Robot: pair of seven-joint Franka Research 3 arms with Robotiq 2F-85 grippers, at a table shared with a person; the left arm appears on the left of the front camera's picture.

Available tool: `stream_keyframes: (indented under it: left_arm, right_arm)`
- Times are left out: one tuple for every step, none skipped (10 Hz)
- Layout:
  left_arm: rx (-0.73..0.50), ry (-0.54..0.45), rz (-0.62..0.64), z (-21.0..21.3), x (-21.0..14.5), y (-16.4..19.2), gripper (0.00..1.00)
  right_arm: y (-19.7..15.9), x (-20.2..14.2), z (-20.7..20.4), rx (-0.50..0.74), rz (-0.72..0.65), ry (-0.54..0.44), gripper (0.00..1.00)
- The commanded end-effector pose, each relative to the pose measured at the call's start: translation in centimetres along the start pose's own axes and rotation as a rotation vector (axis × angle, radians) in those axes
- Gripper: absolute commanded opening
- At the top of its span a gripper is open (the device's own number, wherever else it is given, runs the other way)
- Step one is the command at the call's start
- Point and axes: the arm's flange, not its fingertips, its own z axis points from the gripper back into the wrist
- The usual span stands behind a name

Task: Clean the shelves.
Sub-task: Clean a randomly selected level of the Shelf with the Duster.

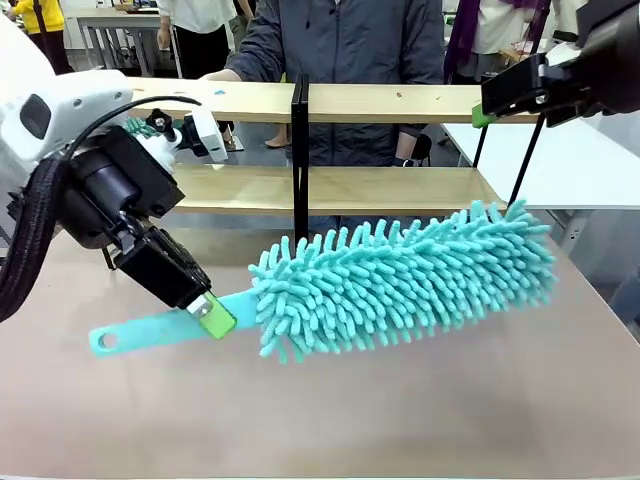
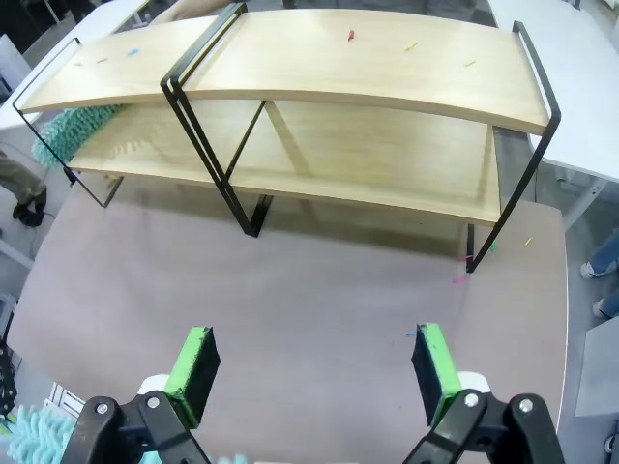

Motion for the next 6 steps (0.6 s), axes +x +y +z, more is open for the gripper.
stream_keyframes:
  left_arm:
    - [0.069,-0.074,0.054,1.7,-1.4,-0.3,0.12]
    - [0.158,-0.152,0.180,3.9,-3.7,-0.1,0.12]
    - [0.225,-0.222,0.276,5.9,-6.5,-0.4,0.12]
    - [0.275,-0.320,0.332,7.8,-9.5,-1.2,0.12]
    - [0.316,-0.481,0.365,10.0,-12.9,-2.5,0.12]
    - [0.298,-0.700,0.285,12.3,-16.6,-4.6,0.12]
  right_arm:
    - [0.0,0.0,0.0,0.001,-0.003,0.001,1.00]
    - [0.0,0.0,0.0,0.001,-0.003,0.001,1.00]
    - [0.0,0.0,0.0,0.001,-0.003,0.001,1.00]
    - [0.0,0.0,0.0,0.001,-0.003,0.001,1.00]
    - [0.0,0.0,0.0,0.001,-0.003,0.001,1.00]
    - [0.0,0.0,0.0,0.001,-0.003,0.001,1.00]
